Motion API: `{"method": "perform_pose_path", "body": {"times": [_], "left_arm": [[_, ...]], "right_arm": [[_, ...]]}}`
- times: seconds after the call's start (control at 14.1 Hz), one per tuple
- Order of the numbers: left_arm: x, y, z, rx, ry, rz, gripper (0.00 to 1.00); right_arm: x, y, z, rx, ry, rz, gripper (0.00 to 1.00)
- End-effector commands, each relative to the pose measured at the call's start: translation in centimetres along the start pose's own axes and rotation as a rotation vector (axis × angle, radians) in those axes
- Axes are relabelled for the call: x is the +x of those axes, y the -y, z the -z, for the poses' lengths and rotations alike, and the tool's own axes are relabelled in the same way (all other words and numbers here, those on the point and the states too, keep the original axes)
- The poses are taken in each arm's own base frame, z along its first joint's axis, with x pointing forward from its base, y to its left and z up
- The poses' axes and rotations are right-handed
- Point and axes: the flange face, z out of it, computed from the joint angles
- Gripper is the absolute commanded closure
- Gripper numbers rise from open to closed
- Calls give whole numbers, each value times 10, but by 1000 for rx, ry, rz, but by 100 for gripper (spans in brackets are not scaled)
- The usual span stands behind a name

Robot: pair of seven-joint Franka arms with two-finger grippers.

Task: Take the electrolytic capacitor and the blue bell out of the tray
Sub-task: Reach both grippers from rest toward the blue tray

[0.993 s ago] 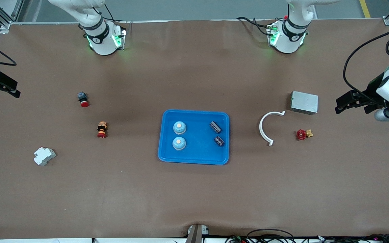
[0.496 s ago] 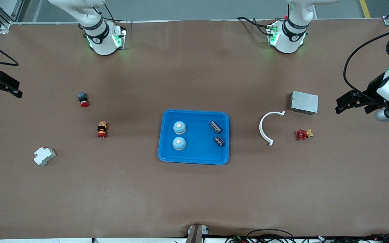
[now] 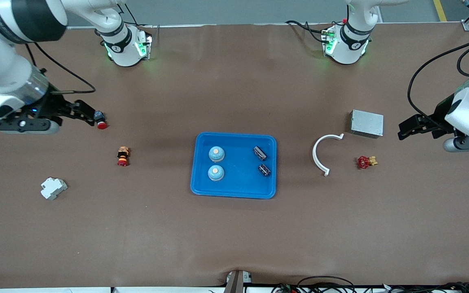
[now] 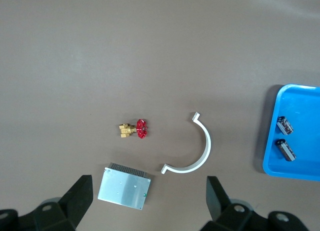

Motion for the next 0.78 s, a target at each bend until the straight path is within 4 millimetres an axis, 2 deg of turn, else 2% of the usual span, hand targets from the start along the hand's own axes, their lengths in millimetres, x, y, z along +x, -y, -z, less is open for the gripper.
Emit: {"method": "perform_pose_path", "body": {"times": [0.0, 0.14, 0.21, 0.35, 0.5, 0.71], "left_arm": [[0, -23, -14, 7, 34, 74, 0], [2, -47, -33, 15, 63, 115, 0], [3, -62, -49, 24, 87, 160, 0], [5, -91, -82, 50, 130, 263, 0], [2, -120, -109, 71, 164, 287, 0], [-11, -168, -128, 71, 175, 291, 0]], "right_arm": [[-3, 35, -44, 12, 19, -58, 0], [-1, 71, -77, 11, 26, -91, 0], [-3, 89, -93, 12, 20, -121, 0], [-15, 133, -128, 24, -4, -171, 0], [-25, 176, -163, 29, -9, -221, 0], [-36, 223, -210, 36, -23, -257, 0]]}}
